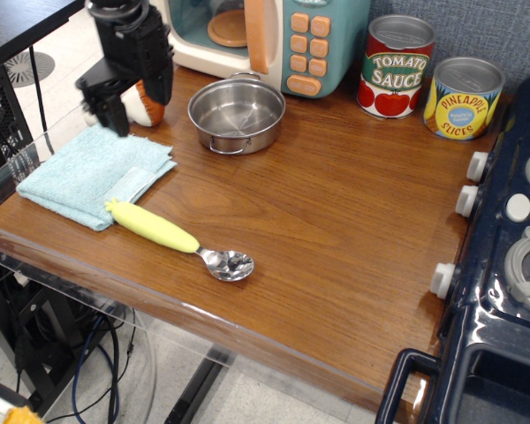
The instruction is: Move the pot to the opposite corner near the spoon
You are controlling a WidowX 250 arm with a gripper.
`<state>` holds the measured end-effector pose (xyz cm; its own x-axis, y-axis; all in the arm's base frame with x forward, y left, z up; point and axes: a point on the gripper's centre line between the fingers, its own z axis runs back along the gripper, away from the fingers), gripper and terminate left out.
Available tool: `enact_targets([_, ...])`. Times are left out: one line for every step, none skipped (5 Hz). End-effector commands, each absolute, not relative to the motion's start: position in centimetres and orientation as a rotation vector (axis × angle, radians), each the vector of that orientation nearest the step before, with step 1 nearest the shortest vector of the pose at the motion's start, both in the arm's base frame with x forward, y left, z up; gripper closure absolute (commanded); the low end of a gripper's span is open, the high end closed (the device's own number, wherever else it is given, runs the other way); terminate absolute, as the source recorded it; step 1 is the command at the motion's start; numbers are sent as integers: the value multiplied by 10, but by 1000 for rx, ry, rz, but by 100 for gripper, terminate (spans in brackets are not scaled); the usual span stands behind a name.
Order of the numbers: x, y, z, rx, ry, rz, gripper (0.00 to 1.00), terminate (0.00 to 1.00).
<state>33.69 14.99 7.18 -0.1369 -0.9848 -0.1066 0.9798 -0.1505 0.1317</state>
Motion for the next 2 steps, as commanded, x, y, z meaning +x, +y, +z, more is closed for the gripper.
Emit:
enact_targets([382,143,68,208,-99,-1900,0,0])
enact_targets([391,131,57,172,-130,-1985,0,0])
